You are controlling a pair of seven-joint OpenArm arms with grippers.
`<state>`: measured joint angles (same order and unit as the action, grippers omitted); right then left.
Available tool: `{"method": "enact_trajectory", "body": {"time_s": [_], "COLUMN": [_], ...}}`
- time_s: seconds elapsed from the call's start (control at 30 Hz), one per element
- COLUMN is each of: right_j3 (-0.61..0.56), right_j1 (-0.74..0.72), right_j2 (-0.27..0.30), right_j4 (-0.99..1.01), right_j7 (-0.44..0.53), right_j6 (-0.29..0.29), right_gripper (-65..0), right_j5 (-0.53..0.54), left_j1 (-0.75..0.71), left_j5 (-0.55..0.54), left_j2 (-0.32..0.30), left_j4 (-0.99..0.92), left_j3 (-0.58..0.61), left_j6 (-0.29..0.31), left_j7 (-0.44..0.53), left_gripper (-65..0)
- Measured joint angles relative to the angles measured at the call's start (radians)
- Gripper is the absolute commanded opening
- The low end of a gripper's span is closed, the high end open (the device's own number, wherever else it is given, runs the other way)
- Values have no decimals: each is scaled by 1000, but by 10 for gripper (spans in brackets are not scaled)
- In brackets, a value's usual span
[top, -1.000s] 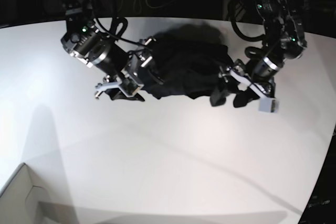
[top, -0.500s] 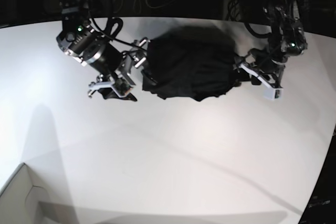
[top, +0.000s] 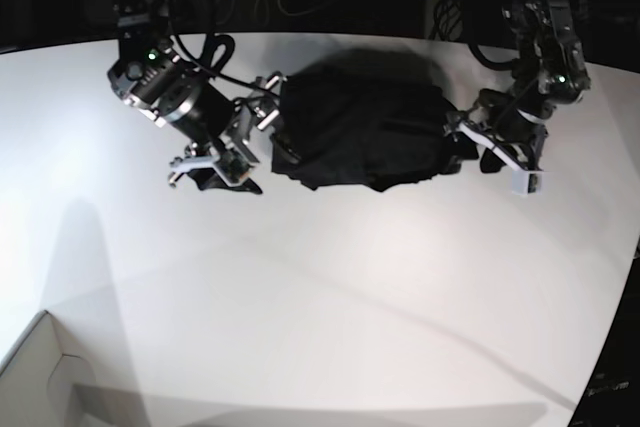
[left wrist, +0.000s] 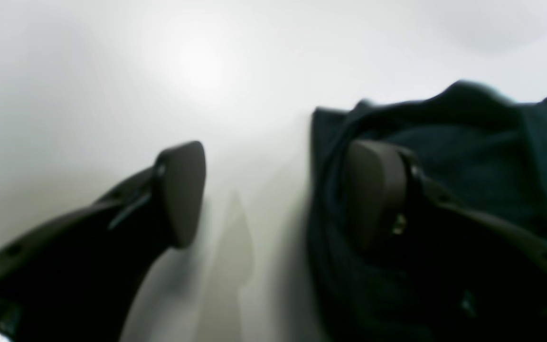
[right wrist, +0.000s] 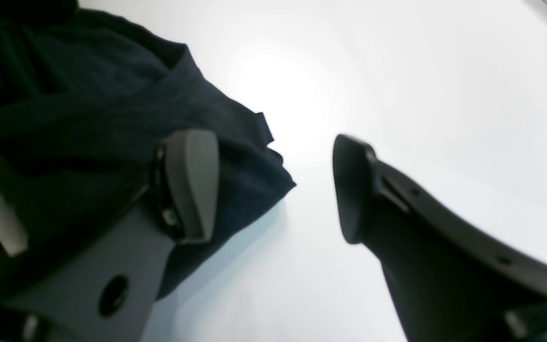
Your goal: Layout the t-shirt on the table in an organized manner, then fold the t-shirt properly
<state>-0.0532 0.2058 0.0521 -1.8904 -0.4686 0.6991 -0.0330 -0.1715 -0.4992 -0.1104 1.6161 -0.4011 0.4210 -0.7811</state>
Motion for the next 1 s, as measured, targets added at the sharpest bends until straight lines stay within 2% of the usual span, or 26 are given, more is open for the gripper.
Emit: {"method": "enact_trajectory", "body": {"time_s": [0.2,0.3,0.4,0.7,1.0], "right_j3": [2,2,3,3,0], "right_j1": [0,1,4,28,36], "right_j2": [0,0,0,-2,-2], "right_j4": [0,-18,-45,-55,-55], "right_j7": [1,-4,2,1,-2], "right_j6": [0,0,0,0,0], "right_gripper": [-265,-263,-261,-260,-261], "right_j5": [0,-3,-3,0,0], "left_j1": [-12,-32,-33,-57,-58], "left_j5": [-38,-40,-42,-83,-74], "left_j2": [-2,0,7,43,92], "left_j4": [13,13,13,1,-6], "left_j3": [2,2,1,10,24], "left_j6": [-2,0,0,-1,-2], "left_j7": [-8,-85,-109,-119,-118], "left_gripper": [-202,-202,-202,-201,-202]}}
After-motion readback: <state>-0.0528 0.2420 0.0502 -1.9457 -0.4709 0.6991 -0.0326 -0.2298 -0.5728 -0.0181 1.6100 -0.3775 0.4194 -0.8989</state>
